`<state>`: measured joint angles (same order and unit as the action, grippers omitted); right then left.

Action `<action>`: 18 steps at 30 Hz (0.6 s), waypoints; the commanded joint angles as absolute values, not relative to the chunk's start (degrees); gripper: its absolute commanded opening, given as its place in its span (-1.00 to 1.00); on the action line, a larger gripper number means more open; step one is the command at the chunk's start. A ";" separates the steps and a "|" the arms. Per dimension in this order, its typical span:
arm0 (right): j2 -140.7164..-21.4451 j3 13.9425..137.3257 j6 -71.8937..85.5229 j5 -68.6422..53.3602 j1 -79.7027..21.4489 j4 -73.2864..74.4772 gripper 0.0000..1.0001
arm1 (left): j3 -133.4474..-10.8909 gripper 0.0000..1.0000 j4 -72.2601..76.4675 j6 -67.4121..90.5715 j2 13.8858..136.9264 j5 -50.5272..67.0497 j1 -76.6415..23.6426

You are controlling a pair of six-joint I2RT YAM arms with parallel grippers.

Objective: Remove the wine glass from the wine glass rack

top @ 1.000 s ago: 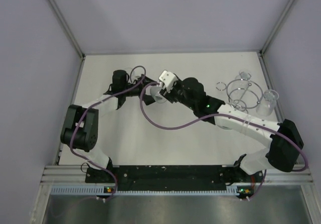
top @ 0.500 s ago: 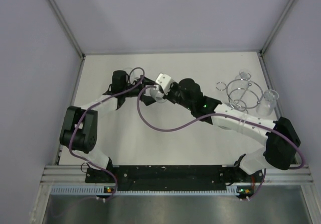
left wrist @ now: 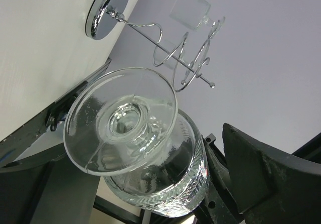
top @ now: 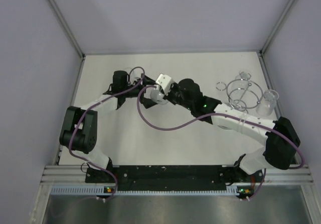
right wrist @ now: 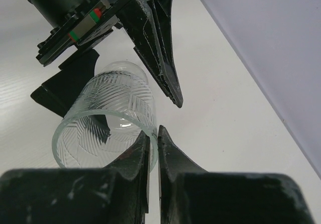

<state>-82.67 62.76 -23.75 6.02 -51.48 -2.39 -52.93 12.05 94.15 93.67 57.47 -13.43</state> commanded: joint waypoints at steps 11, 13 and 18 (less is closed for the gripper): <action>-77.78 69.69 -20.56 4.23 -43.95 6.65 -1.00 | -60.20 0.95 4.40 80.61 90.44 53.53 -10.02; -78.83 71.88 -21.35 0.81 -42.63 12.54 -1.00 | -61.60 0.95 4.40 76.40 89.83 53.26 -9.06; -81.29 74.35 -26.18 -6.76 -41.84 22.13 -1.00 | -71.52 0.96 -8.83 45.80 86.23 47.83 -7.73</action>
<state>-81.19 69.19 -22.52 1.02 -41.93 15.94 -62.28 0.86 72.49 92.40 52.45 -8.54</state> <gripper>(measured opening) 0.032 0.977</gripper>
